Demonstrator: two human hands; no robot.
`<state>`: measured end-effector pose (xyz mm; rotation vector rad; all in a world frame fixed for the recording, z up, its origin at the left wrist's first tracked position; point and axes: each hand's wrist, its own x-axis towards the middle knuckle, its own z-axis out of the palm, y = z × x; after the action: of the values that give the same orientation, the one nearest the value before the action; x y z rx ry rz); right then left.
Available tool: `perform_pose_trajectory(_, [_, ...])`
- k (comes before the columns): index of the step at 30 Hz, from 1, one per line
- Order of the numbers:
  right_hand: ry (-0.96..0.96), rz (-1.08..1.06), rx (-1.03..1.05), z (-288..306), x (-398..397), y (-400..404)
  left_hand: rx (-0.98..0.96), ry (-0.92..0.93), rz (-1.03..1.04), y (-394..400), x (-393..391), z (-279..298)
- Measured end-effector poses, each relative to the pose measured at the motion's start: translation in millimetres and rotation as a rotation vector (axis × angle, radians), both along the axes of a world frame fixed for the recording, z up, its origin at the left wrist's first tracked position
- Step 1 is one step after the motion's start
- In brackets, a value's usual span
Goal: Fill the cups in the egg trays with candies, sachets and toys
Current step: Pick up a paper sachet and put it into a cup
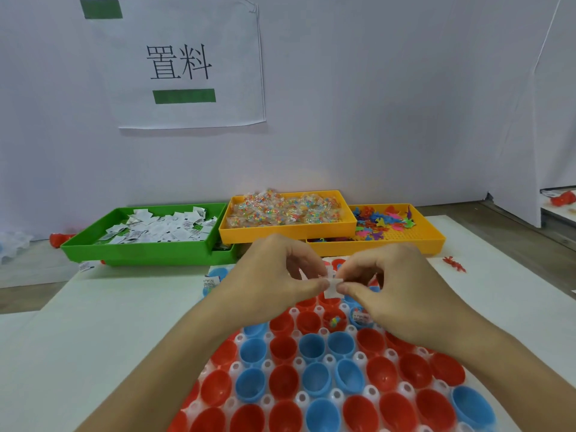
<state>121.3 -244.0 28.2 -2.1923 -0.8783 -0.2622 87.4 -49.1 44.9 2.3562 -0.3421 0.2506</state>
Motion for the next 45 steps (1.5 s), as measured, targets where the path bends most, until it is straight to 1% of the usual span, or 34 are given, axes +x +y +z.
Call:
perform_pose_trajectory(4, [0.007,0.015,-0.116,-2,-2,0,0.061,0.042,-0.047,-2,0,-3])
perform_pose_trajectory(13, [-0.034,0.011,-0.230,-5,-2,-2,0.127,0.117,-0.097,-4,3,-10])
perform_pose_trajectory(18, [-0.042,-0.012,-0.259,-5,-3,-2,0.139,0.146,-0.110,-4,4,-12])
perform_pose_trajectory(25, [-0.047,-0.031,-0.297,-3,-5,-1,0.138,0.103,-0.058,-1,4,-11])
perform_pose_trajectory(32, [-0.049,-0.032,-0.322,-4,-6,0,0.166,0.119,-0.083,-4,4,-15])
perform_pose_trajectory(35, [-0.045,-0.022,-0.273,-1,-4,-2,0.152,0.102,-0.065,-3,5,-14])
perform_pose_trajectory(38, [-0.042,-0.035,-0.131,7,3,-10,0.153,0.095,-0.051,1,4,-11])
perform_pose_trajectory(41, [-0.070,-0.178,0.023,10,24,-30,0.116,0.071,0.028,18,3,-2])
perform_pose_trajectory(43, [-0.059,-0.313,0.070,4,43,-48,0.045,-0.024,0.175,35,3,0])
perform_pose_trajectory(45, [-0.007,-0.408,0.148,-8,60,-64,-0.120,-0.168,0.412,58,2,-7])
